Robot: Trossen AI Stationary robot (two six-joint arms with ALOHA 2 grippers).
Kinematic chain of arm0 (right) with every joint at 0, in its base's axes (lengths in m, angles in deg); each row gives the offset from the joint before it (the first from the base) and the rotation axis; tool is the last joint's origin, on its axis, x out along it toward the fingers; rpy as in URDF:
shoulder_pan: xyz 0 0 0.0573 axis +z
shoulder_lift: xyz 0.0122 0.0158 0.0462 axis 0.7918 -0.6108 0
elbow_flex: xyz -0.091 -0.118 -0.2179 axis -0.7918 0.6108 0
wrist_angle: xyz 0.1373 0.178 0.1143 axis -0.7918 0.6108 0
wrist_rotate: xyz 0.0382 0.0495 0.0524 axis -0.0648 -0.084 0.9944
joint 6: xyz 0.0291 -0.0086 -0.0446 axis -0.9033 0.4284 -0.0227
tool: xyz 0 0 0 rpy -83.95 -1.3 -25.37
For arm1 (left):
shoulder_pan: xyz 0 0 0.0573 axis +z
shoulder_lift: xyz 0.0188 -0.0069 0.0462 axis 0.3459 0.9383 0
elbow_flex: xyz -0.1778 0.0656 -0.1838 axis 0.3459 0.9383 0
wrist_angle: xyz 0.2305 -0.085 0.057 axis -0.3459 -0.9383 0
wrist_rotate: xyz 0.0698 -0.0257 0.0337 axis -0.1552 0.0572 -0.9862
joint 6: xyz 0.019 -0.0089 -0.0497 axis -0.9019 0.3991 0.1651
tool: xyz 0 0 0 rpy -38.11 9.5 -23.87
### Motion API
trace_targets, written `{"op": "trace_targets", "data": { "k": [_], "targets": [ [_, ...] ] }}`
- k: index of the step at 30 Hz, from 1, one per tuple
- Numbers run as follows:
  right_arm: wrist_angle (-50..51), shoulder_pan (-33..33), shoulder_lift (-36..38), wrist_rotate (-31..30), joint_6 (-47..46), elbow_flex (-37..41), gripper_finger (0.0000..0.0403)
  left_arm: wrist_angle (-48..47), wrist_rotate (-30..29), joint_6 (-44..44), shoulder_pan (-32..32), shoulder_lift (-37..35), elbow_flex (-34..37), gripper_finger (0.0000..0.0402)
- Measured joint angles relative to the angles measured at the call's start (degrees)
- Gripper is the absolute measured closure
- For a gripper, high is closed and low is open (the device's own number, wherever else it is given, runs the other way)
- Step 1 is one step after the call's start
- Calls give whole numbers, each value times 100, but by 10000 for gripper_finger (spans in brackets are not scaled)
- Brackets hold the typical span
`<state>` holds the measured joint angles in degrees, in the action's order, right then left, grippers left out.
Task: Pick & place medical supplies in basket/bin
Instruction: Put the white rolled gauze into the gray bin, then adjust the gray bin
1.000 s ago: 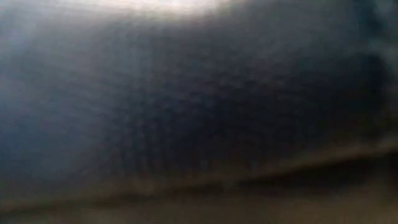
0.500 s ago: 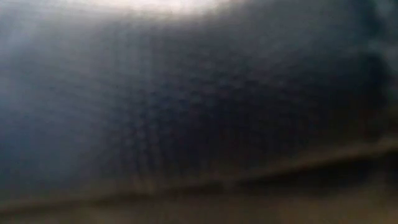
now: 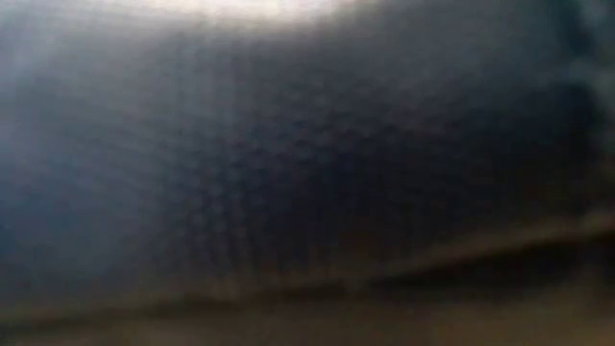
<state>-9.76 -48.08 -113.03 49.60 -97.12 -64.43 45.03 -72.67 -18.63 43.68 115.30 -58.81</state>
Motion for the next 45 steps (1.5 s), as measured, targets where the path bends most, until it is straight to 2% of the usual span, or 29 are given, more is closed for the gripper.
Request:
{"op": "trace_targets", "data": {
  "k": [8, 12, 21, 24, 28, 34, 39, 42, 45],
  "targets": [
    [0, 0, 0, 23, 0, 0, 202, 5, 2, -187, -20, -246, 0, 197],
    [0, 0, 1, 28, 0, 0, 202, -5, 109, -453, -34, -389, 0, 195],
    [5, 1, 0, 136, 0, 0, 202, -82, 1036, -1620, -510, -979, -4, 195],
    [7, 0, 0, 221, 0, 0, 202, -405, 1236, -1911, -737, -1209, -7, 196],
    [7, 2, 1, 245, 0, 0, 202, -1722, 1404, -1718, -1002, -1453, -208, 203],
    [6, 2, 0, 245, 0, 0, 202, -4593, 1527, -470, -1215, -1541, -1103, 213],
    [7, 2, 0, 243, 2, 0, 202, -6252, 1548, 446, -1266, -1542, -1864, 223],
    [24, 2, 0, 243, 0, 0, 202, -7022, 1555, 882, -1263, -1542, -2231, 246],
    [33, 2, 1, 243, 0, 0, 202, -7526, 1736, 1127, -1261, -1506, -2422, 293]
  ]
}}
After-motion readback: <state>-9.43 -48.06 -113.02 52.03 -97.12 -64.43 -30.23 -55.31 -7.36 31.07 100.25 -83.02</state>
